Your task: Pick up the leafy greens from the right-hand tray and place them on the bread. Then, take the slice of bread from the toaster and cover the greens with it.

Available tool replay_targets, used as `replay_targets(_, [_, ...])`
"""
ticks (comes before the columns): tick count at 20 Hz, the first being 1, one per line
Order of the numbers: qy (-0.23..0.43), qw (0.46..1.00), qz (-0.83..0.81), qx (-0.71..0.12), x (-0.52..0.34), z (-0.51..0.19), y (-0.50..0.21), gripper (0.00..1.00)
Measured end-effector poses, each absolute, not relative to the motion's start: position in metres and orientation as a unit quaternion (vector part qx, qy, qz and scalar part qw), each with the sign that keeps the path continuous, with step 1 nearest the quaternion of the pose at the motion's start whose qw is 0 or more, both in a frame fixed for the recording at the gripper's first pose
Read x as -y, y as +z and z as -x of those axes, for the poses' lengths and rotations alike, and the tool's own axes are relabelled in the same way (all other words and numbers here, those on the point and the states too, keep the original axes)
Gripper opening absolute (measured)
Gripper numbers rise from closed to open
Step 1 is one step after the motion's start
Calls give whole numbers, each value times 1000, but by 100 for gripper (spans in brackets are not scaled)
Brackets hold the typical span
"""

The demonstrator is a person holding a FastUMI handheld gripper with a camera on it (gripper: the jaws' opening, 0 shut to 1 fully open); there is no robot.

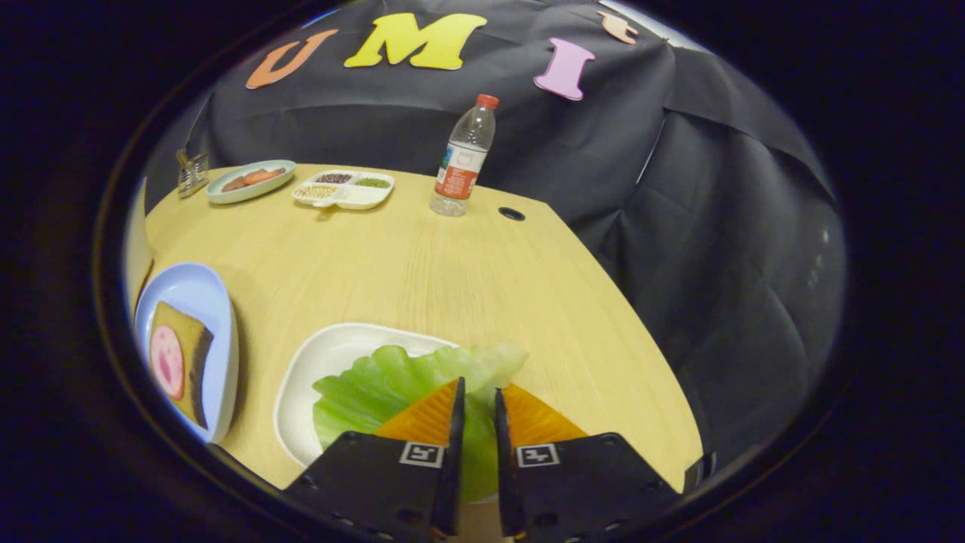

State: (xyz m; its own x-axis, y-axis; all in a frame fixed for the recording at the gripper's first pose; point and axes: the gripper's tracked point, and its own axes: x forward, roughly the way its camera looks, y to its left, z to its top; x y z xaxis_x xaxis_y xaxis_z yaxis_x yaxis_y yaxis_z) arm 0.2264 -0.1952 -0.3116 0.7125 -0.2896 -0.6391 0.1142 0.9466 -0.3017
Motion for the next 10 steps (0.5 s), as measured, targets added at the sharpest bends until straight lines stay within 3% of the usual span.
replay_targets(1, [-118,917,116,-363,197,-224,-311,10])
replay_targets(3, [-115,921,104,-357,193,-220,-301,0])
replay_targets(10, [-69,947,77,-306,156,-206,-235,0])
